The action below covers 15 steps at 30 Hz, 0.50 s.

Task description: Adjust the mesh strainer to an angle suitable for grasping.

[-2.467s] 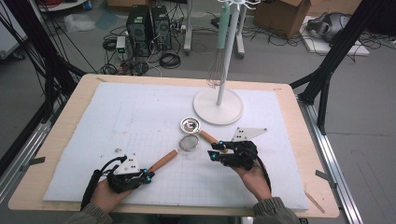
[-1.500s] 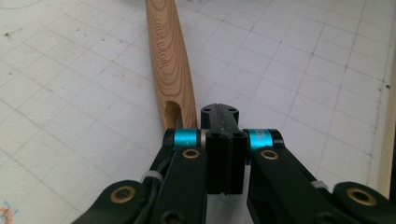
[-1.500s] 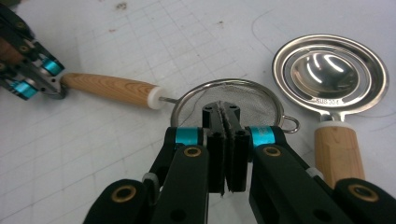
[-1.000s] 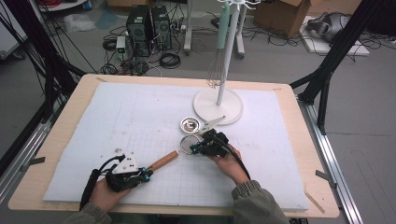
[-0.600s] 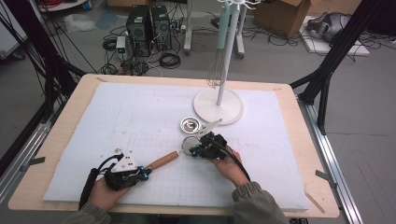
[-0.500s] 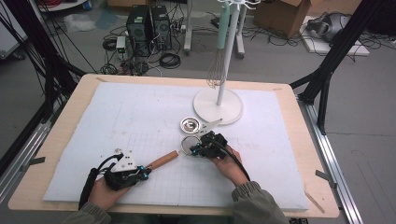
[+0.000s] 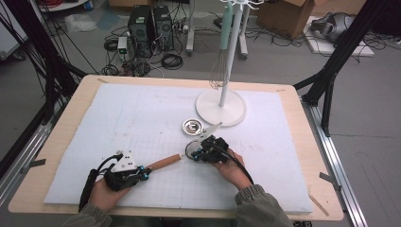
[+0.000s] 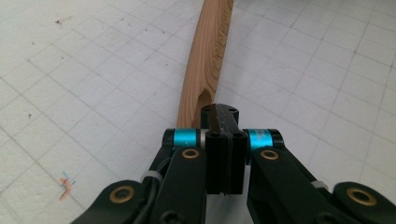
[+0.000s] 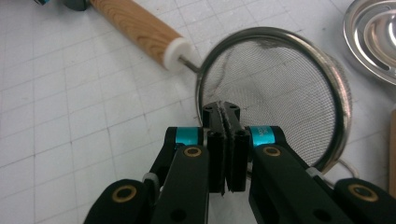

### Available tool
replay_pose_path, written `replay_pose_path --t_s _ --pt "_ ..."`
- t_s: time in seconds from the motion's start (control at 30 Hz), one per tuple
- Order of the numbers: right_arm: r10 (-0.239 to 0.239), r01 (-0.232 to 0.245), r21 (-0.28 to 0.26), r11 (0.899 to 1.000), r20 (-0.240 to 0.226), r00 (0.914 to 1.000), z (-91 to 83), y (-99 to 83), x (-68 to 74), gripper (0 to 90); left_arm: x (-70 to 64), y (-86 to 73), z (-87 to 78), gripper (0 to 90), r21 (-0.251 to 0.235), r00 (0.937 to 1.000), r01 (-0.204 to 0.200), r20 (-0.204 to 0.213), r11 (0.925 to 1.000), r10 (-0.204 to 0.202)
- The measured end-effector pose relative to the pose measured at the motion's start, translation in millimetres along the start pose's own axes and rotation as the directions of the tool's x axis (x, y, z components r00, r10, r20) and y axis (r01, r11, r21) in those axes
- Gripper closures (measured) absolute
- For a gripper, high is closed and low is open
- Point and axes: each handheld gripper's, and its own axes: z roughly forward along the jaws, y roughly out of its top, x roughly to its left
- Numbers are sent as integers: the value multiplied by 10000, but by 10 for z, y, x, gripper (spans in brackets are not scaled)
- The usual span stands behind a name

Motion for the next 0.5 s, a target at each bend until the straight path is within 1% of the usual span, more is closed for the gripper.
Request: replay_pose_path --t_s 0.1,0.13,0.2,0.3,0.4,0.47,0.5 --pt "-69 69 21 10000 -43 10000 -2 4 9 894 7 0 -1 889 -15 10000 25 -48 10000 -25" --pt "-1 1 51 10000 -40 10000 -4 4 13 894 13 -1 -2 888 0 10000 19 -51 10000 -19" --pt "25 -25 40 10000 -193 9998 2 6 19 894 22 -3 -1 887 -37 9999 103 -96 9999 -103" --pt "-163 165 77 9998 -210 9996 14 18 38 894 37 -4 -4 887 -19 9998 124 -128 9999 -125" --pt "-109 108 -92 9999 -156 9998 -8 25 28 894 48 -5 -4 886 -25 9998 164 -138 9999 -165" --pt "-119 120 -151 9998 59 9999 -20 22 8 894 50 -5 0 886 -63 9997 210 -158 9998 -211" --pt "17 -17 -177 9998 24 10000 -19 15 -11 894 53 -4 -1 886 -46 9997 194 -148 9998 -194"
